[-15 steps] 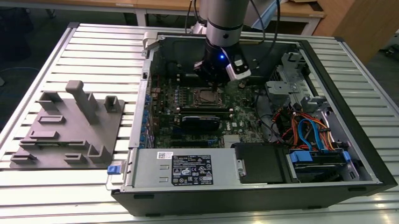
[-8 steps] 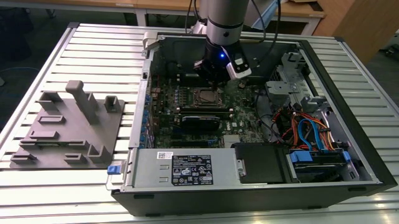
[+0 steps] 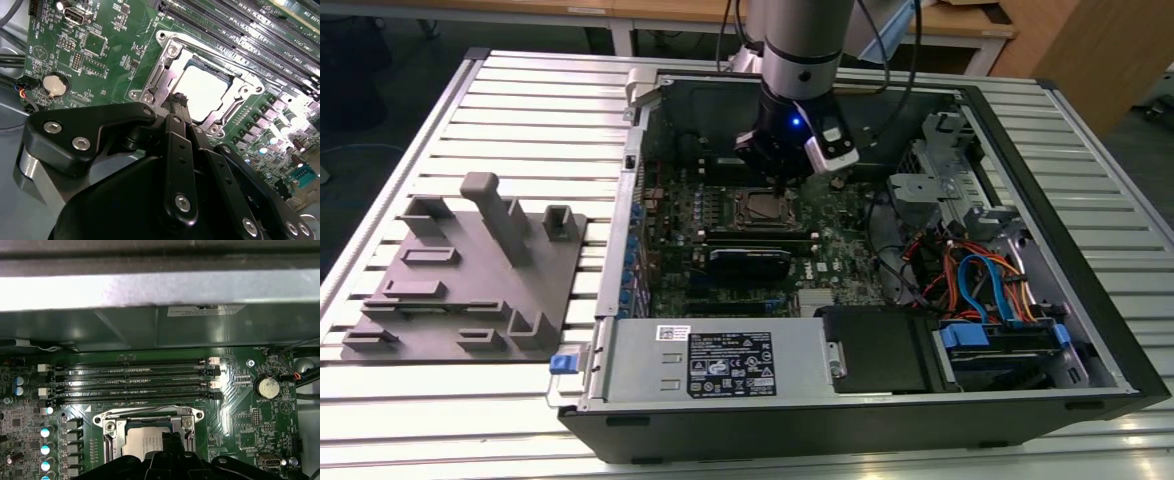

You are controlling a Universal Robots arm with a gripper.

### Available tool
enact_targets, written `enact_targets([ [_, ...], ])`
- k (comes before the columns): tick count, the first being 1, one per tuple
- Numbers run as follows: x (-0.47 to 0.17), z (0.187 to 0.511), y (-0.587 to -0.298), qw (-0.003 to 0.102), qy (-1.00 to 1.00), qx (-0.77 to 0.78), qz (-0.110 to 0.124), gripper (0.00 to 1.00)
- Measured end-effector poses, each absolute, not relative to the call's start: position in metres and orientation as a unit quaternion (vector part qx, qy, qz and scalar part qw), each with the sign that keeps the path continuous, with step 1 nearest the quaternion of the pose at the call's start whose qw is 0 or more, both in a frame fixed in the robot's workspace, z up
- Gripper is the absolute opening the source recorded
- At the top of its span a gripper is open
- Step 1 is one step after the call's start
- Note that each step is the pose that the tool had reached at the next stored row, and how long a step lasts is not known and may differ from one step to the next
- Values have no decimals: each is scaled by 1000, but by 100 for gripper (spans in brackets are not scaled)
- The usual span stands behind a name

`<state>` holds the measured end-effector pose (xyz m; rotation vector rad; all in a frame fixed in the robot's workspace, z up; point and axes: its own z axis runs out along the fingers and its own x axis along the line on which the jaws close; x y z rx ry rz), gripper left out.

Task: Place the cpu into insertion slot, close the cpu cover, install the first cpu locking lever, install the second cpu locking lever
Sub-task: 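Install the second cpu locking lever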

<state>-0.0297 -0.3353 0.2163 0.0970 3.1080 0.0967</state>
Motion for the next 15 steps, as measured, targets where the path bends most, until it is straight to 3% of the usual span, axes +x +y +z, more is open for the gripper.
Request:
enact_targets([
  [11,-30,216,-337,15,999,31,31,11],
  [15,-30,216,-338,10,999,31,31,11],
])
